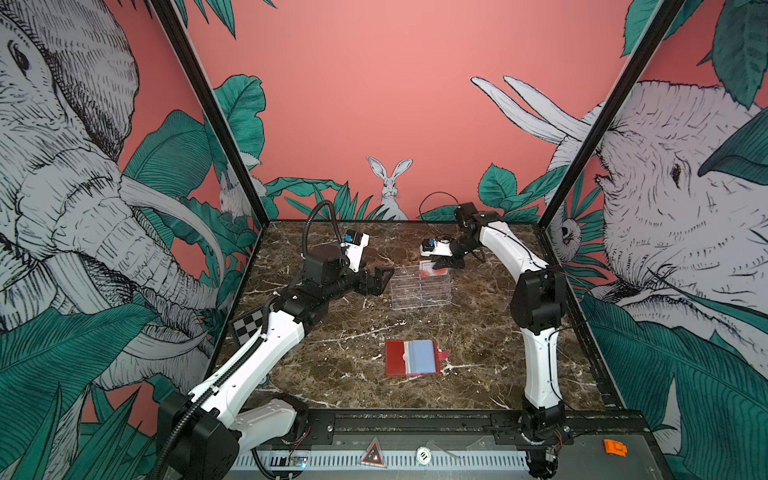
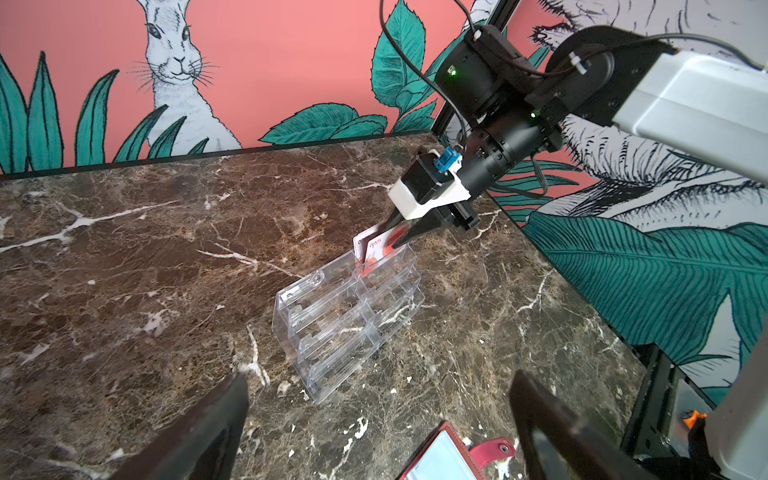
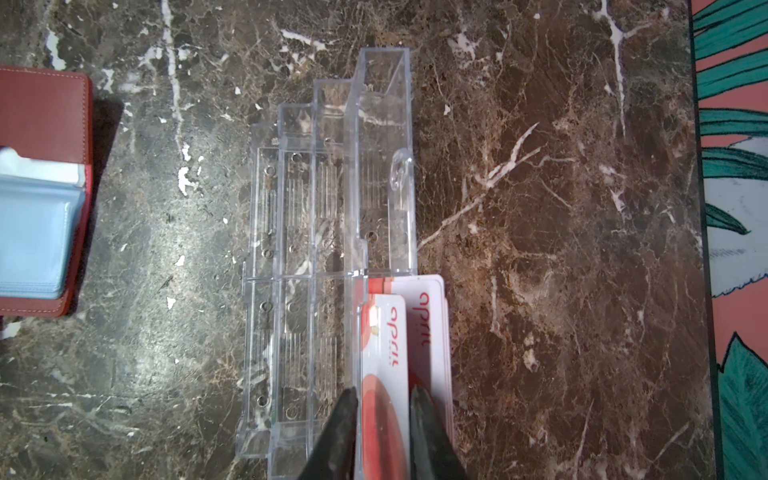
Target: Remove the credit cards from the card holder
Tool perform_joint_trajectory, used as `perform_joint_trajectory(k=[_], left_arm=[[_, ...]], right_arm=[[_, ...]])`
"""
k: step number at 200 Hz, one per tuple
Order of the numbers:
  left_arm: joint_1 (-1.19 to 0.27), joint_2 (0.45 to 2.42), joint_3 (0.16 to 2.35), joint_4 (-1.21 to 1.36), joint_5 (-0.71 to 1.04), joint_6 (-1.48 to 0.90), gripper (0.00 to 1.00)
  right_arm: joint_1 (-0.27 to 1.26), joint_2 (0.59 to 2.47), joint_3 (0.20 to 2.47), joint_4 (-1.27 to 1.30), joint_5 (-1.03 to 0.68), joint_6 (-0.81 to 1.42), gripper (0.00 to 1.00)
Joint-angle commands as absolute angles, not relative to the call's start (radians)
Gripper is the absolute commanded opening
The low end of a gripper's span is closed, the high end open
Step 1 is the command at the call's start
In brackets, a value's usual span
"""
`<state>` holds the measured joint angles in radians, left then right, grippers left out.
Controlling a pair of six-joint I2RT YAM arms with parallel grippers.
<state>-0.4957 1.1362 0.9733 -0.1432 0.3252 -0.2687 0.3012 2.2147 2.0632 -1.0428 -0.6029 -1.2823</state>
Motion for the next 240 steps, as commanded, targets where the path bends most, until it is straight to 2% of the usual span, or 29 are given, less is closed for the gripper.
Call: perform_joint_trajectory(k=[1,24,64,77,88,116,134,140,143,194,240], left_arm=[[-0.491,1.139,0.963,-0.117,0.358,-0.281,0.99],[-0.491,1.144,0.960,-0.112,0.365,-0.291,0.98],[-0.492,1.138,0.954,-0.123,0.345,-0.295,0.98],[-0.491,1.133,0.951,-0.120,0.344,-0.297,0.98],[-0.491,1.132,0.950,-0.121,0.348,-0.296,0.98],[-0.491,1.120,0.949,-0.136,0.341,-0.297,0.98],[-0.491,1.109,0.941,-0.135,0.339,-0.300,0.98],[-0.491,1.106,0.937,-0.133,0.338,-0.302,0.98],[-0.491,1.103,0.935,-0.133,0.337,-0.302,0.99],[-0.491,1.084,0.920,-0.144,0.322,-0.312,0.98],[-0.490,1.066,0.920,-0.179,0.279,-0.312,0.98]], right_arm=[[0.310,2.174,2.069,-1.018,-0.596,-1.243,0.26],[0.310,2.136,2.058,-1.000,-0.597,-1.224,0.28],[0.320,2.021,1.940,-0.838,-0.644,-1.054,0.40],[0.326,1.973,1.852,-0.678,-0.633,-0.907,0.50],[0.333,1.934,1.775,-0.510,-0.582,-0.692,0.58],[0.335,1.894,1.705,-0.313,-0.501,-0.276,0.67],[0.343,1.873,1.643,-0.198,-0.418,-0.034,0.83],[0.352,1.866,1.620,-0.169,-0.396,0.023,0.95],[0.358,1.864,1.611,-0.158,-0.387,0.044,0.98],[0.473,1.878,1.539,-0.140,-0.110,0.171,0.98],[0.523,1.946,1.582,-0.191,0.037,0.113,0.98]])
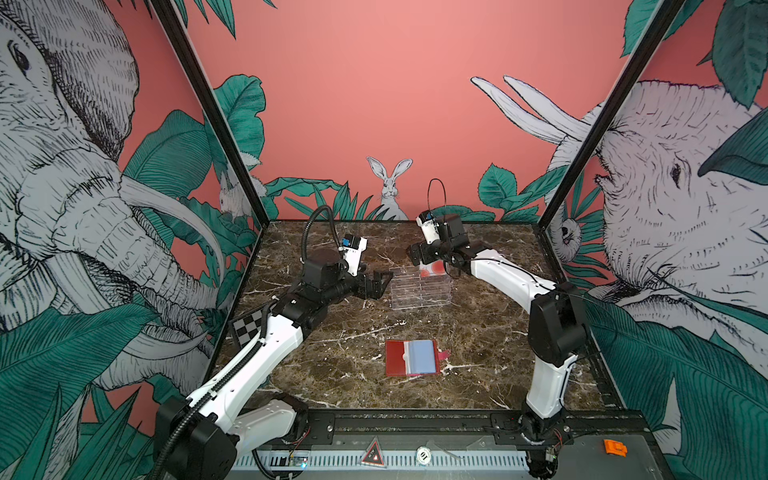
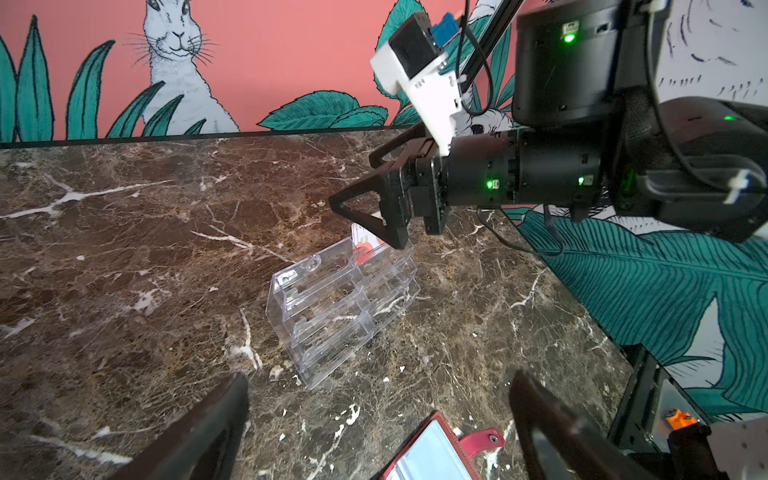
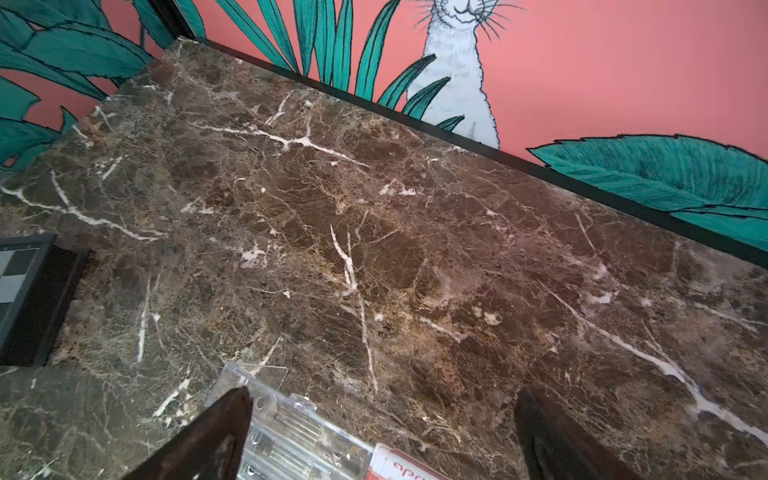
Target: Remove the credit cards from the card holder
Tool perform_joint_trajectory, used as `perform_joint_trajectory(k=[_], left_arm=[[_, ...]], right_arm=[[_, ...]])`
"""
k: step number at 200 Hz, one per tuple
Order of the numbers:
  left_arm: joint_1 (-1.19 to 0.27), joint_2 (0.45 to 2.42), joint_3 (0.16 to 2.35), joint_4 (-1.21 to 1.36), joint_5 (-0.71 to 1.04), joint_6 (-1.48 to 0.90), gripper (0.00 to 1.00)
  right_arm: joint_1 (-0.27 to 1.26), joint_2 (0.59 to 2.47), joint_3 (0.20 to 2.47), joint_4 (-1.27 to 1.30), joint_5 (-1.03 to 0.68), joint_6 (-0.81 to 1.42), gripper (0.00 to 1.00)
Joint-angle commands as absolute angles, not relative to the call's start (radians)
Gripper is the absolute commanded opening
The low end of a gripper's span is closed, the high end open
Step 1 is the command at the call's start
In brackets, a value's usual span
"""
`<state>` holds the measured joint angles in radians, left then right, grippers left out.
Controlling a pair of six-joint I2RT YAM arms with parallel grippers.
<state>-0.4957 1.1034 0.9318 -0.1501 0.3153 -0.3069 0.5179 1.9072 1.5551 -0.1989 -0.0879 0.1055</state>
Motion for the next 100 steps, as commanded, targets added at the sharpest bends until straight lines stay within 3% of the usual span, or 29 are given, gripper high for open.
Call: perform_joint_trajectory(k=[1,100], left_arm=[[-0.491,1.066,0.920,-0.179,0.278,-0.312,0.99],[-0.491,1.054,0.908,-0.189,0.269,-0.324,0.99]], right_arm=[[0.523,1.946,1.583,-0.191,0.039,0.111,0.98],[0.548,2.020,1.616,-0.267,0.150,0.021,0.98]])
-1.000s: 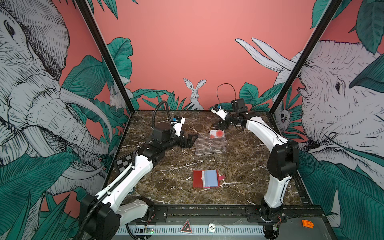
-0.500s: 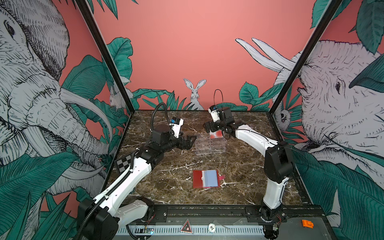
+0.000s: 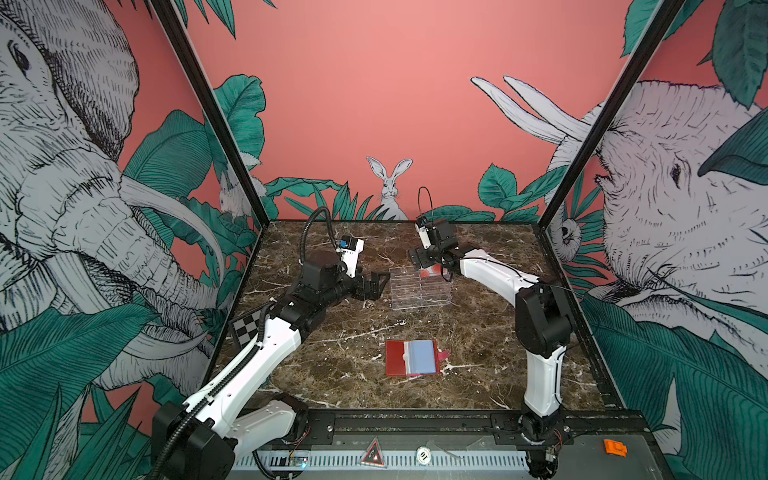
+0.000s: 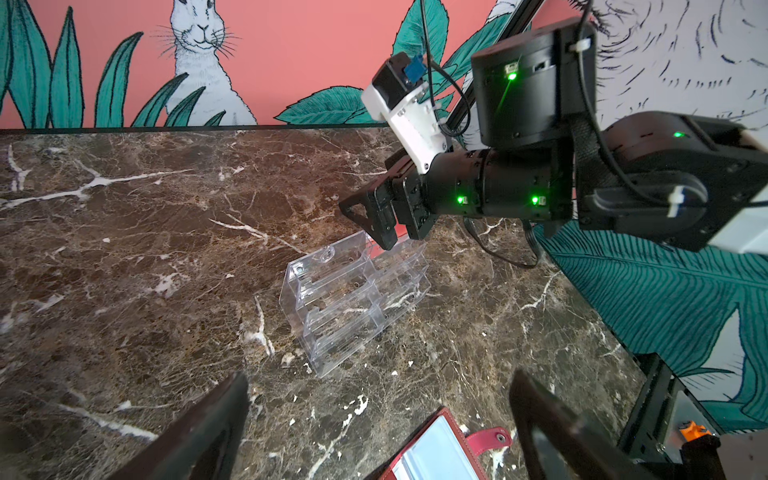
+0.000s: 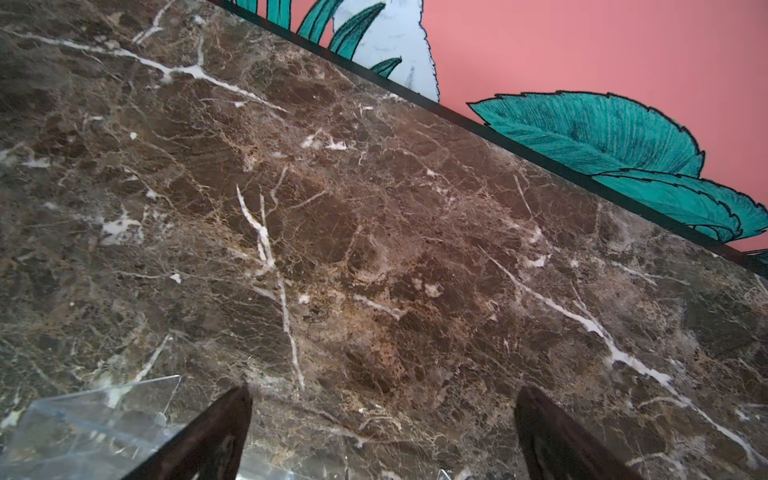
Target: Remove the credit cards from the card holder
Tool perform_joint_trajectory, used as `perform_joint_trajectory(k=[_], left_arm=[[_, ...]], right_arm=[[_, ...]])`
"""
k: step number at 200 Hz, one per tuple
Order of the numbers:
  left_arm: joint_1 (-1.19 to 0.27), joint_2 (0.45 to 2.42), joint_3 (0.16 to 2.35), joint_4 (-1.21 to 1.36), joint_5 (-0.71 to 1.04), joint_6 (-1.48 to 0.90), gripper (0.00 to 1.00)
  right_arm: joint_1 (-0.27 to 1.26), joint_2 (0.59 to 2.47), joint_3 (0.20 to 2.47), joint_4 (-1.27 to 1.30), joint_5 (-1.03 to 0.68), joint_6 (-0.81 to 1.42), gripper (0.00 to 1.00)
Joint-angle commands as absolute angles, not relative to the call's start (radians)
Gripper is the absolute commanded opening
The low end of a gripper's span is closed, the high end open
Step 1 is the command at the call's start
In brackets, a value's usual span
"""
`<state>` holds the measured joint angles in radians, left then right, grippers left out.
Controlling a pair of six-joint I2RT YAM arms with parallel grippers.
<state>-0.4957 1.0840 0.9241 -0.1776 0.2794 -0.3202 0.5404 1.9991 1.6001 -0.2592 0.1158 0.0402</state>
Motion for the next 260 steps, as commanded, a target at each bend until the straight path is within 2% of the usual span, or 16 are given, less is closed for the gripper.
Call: perform_joint_trajectory(k=[1,260], left_arm=[[-0.491,1.054,0.907,-0.190,0.268,-0.324,0.99],[-0.491,1.040,0.888,-0.198,0.263,-0.322,0.99]], right_arm=[[0.548,2.020,1.615,-0.268,0.150,0.021,0.98],[0.545,1.984,1.561,-0.312,0.267,-0.016,0.98]])
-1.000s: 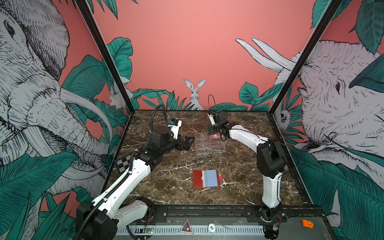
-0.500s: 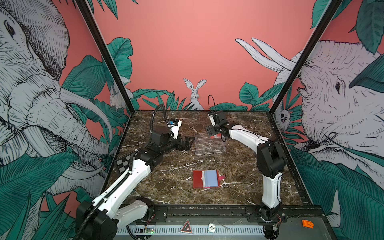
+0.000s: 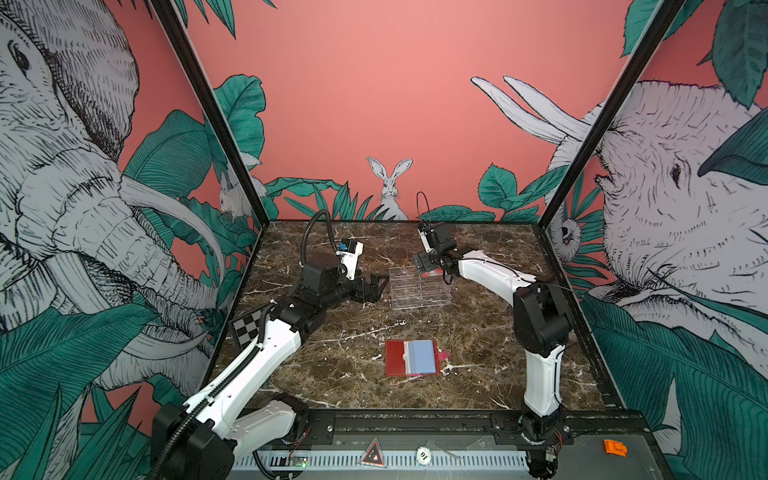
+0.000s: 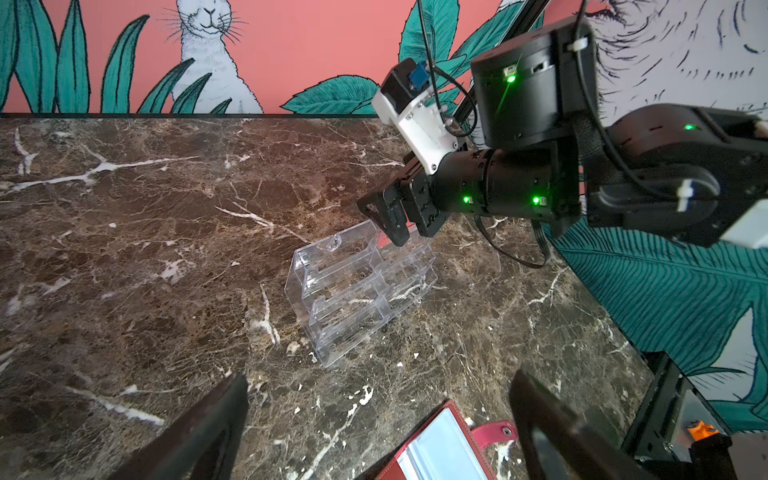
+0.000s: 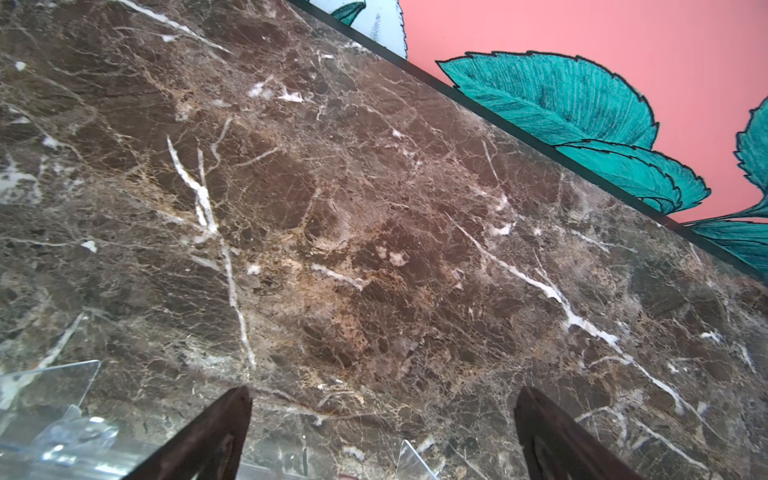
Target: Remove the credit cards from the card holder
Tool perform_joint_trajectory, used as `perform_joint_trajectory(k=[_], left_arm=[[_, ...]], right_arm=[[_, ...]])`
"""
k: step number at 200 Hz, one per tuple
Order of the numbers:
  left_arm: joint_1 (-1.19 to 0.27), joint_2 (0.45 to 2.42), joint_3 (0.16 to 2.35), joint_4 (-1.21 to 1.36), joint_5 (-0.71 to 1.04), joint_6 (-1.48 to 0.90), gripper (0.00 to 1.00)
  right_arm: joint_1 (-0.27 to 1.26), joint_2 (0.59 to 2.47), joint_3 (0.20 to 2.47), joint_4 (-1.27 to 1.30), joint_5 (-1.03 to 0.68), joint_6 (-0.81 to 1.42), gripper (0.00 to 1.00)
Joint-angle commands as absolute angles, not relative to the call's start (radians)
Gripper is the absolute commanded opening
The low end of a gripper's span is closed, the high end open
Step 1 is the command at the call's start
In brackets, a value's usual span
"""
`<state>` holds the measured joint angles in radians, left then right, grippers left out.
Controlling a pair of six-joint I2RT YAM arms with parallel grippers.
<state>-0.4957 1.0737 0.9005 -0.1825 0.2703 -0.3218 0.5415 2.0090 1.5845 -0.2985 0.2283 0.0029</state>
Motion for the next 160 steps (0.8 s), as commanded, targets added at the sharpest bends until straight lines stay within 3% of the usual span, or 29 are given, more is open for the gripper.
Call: perform_joint_trajectory(k=[1,86,160], left_arm=[[-0.490,1.040,0.888,-0.198,0.262,-0.322,0.99],[-0.492,1.037,0.883,-0.200,0.264,-0.321,0.99],[-0.491,1.030,0.888,-0.183,0.275,-0.321,0.99]], right_arm=[[0.544,1.984,1.561,-0.312,0.267,-0.016,0.98],[0.541,1.972,1.562,-0.309,0.240,-0.014,0.98],[0.541,1.810,1.490,-0.175,0.059,0.012,0.98]])
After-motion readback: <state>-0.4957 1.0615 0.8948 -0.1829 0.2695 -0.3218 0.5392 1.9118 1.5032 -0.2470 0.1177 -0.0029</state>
